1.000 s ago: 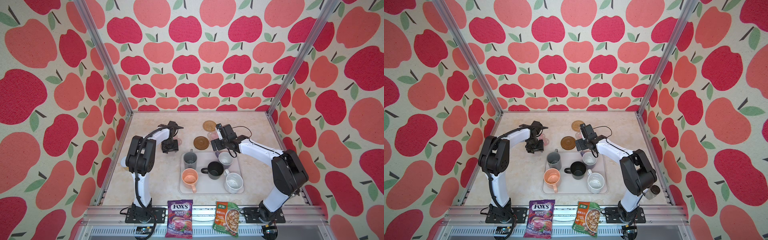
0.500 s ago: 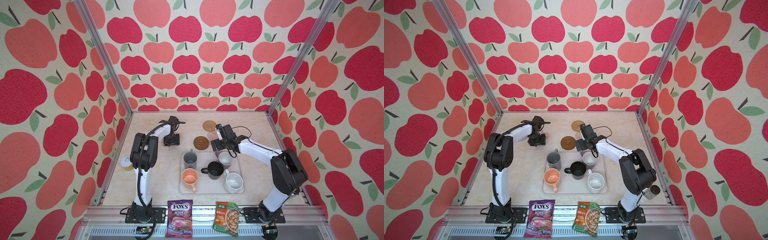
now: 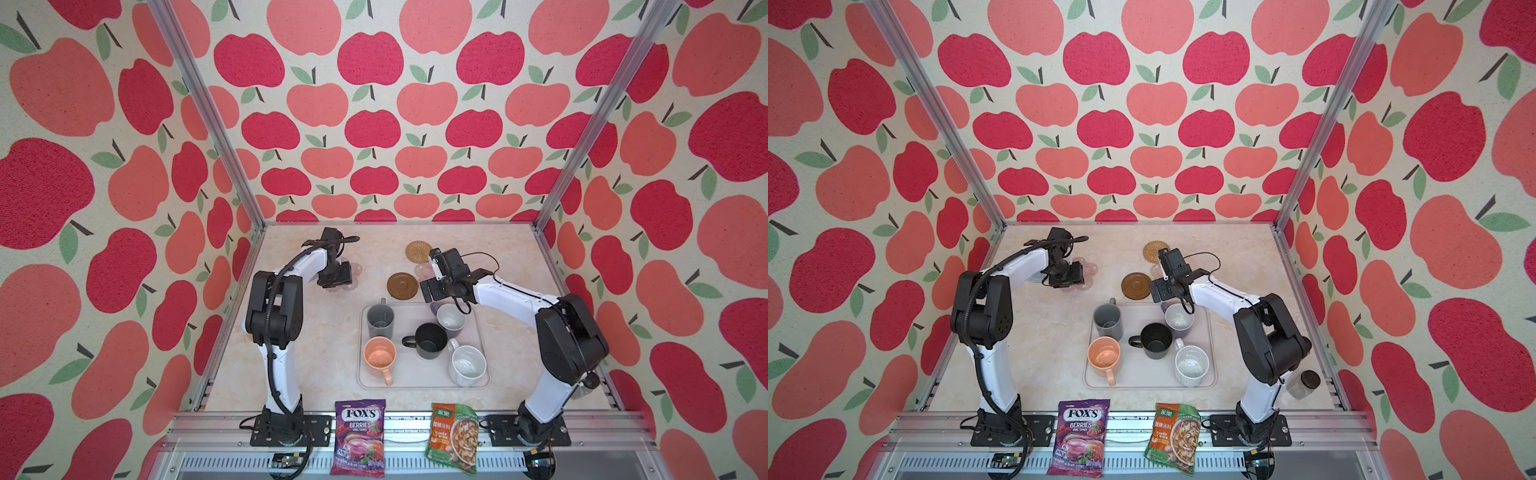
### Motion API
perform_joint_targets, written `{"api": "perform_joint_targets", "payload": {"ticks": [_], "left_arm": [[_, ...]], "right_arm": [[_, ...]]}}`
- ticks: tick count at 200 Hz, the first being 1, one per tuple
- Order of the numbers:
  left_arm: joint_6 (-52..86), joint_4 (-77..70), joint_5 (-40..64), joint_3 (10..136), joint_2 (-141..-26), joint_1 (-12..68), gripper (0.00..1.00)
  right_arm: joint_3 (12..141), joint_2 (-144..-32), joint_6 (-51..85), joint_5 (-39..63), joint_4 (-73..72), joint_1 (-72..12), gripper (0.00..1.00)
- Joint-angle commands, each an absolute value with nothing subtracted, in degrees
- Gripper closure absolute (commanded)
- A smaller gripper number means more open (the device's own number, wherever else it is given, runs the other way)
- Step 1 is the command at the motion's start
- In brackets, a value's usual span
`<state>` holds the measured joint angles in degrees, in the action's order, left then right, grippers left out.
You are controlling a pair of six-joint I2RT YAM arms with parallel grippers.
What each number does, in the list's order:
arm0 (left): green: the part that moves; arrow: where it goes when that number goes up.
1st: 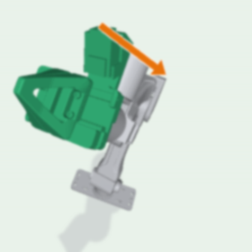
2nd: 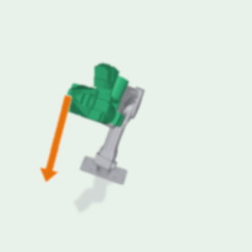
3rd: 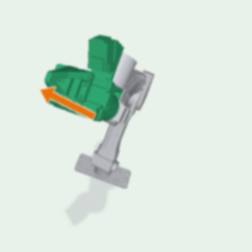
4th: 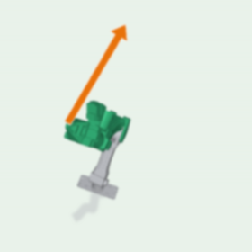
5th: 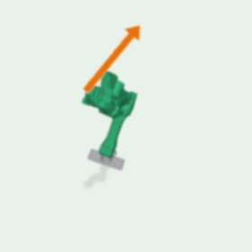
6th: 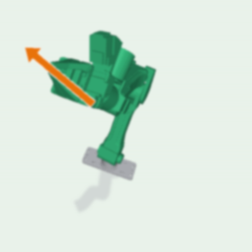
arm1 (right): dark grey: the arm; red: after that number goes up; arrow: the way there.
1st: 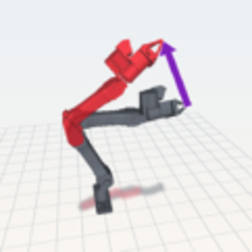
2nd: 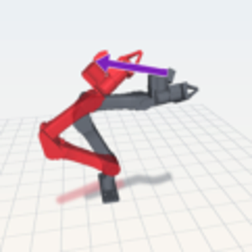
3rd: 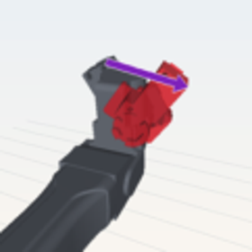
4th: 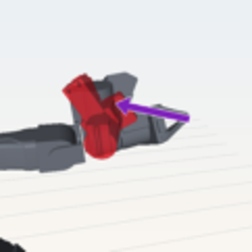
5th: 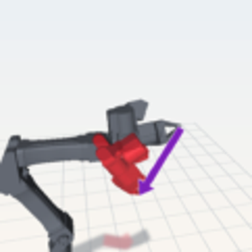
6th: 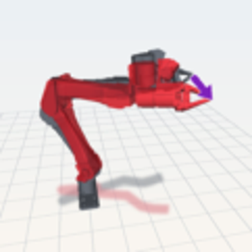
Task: Place cups on coasters
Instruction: Move the coaster to the top-left of the table.
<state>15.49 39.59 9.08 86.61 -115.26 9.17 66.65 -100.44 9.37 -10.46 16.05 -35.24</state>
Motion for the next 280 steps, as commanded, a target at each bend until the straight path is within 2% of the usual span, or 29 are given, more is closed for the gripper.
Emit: {"api": "perform_joint_targets", "payload": {"ticks": [1, 58, 109, 198, 280], "left_arm": [[15.9, 38.1, 9.2, 85.2, -114.1, 6.4, 0.43], [19.0, 36.0, 8.3, 86.3, -118.1, 2.4, 0.44], [19.0, 33.8, 9.0, 90.1, -123.3, 2.1, 0.44], [20.5, 32.9, 13.1, 93.3, -127.1, 3.9, 0.44], [26.9, 32.2, 9.8, 93.0, -126.8, 6.4, 0.44]], "right_arm": [[67.9, -101.0, 8.5, -10.6, 17.4, -35.7, 0.01], [68.9, -101.4, 8.2, -10.7, 17.6, -35.7, 0.01], [70.6, -102.0, 7.3, -11.1, 18.2, -35.6, 0.01], [71.3, -102.9, 6.9, -11.6, 18.4, -35.7, 0.01], [70.6, -102.6, 7.0, -11.6, 18.2, -35.7, 0.01]]}}
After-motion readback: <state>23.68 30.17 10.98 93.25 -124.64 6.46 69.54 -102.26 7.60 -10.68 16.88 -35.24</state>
